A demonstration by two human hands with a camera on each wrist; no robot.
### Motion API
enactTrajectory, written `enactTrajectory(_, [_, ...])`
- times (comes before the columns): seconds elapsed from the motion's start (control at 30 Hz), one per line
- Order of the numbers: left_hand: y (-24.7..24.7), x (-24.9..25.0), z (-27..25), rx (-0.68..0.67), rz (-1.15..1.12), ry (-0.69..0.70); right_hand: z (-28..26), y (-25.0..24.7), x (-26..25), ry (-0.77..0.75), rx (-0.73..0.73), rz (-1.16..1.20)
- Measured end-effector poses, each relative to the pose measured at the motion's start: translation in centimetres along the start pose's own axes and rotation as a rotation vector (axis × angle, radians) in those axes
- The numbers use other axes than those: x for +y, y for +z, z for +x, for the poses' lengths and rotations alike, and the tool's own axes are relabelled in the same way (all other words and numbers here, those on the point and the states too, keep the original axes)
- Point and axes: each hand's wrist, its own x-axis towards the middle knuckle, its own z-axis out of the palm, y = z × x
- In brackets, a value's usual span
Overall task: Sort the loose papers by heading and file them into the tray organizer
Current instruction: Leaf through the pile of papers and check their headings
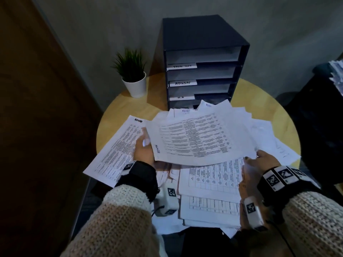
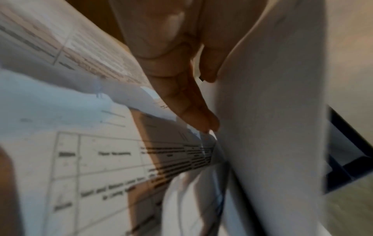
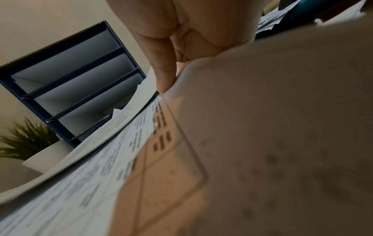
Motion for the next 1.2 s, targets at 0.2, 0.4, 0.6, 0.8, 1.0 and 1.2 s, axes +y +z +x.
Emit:
enactTrajectory(0.2, [-1.1, -0.6, -0.4, -0.196, 0.023, -0.263, -0.1, -0.2, 0.1, 0.006, -0.002, 0.031])
enactTrajectory(0.4, [-2.2, -0.8, -0.5, -0.026, 0.298, -0.098, 0.4, 0.0, 0.5, -0.03, 0.039, 0.131])
enactTrajectory(0.6, [-7.0, 0.0, 2.2, 0.511, 0.285, 0.196, 0.8, -0.7, 1.7, -0.005, 0.083, 0.246])
enactTrajectory(0.8, [-8.9, 0.5, 3.0, 0.703, 0.27, 0.323, 1.0, -2.3, 3.6, 0.005, 0.087, 0.391])
enactTrajectory(1.0, [-9.5, 1.8, 2.9, 0.774, 0.236, 0.217, 2.1, -3.8, 4.8, -0.064, 0.084, 0.19])
enactTrajectory(1.2, [-5.8, 1.8, 2.7, 0.46, 0.365, 0.281, 2.5, -3.2, 4.5, -0.127, 0.019, 0.217])
